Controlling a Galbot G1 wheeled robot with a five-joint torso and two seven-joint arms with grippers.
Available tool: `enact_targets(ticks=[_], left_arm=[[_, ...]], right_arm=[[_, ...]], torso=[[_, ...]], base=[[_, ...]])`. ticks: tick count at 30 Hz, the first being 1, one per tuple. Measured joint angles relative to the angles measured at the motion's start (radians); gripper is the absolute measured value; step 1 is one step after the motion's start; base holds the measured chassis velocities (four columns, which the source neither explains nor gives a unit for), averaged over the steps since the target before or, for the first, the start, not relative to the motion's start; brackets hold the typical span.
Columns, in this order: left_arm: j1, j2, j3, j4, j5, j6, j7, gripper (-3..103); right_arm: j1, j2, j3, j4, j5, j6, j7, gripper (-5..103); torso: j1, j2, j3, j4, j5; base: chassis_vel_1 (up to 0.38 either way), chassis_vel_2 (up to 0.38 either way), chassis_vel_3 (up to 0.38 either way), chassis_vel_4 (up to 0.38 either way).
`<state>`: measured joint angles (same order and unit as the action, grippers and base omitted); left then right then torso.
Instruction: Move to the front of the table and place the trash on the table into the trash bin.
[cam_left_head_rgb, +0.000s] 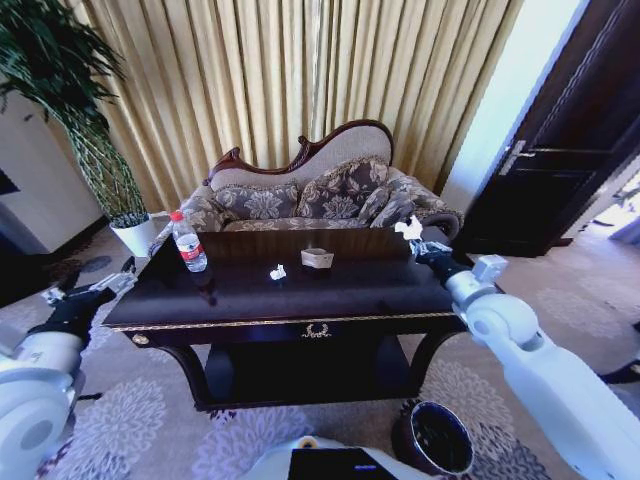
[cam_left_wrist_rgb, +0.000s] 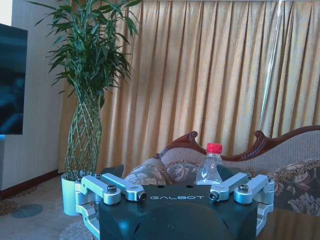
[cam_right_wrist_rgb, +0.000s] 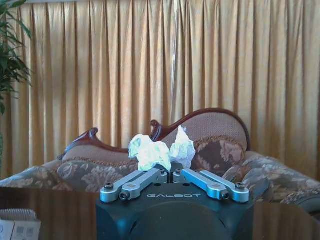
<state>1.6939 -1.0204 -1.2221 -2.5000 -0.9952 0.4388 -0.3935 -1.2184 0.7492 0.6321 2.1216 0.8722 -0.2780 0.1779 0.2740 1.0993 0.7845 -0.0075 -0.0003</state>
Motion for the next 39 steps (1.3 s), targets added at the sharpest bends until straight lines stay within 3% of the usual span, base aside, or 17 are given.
enact_targets(ticks=[8, 39], left_arm=[[-0.006, 0.009, 0.007, 0.000, 0.000, 0.000, 0.001, 100], [-0.015, 0.012, 0.032, 0.000, 0.000, 0.000, 0.002, 100]], right_arm=[[-0.011, -0.001, 0.024, 0.019, 0.001, -0.004, 0.033, 0], [0.001, -0.004, 0.004, 0.013, 0.009, -0.028, 0.028, 0]], torso=[[0.000, 0.000, 0.000, 0.0002, 0.0000], [0.000, 0.000, 0.000, 0.0001, 0.0000]], base=[[0.000, 0.000, 0.000, 0.000], [0.053, -0.056, -0.053, 0.054]])
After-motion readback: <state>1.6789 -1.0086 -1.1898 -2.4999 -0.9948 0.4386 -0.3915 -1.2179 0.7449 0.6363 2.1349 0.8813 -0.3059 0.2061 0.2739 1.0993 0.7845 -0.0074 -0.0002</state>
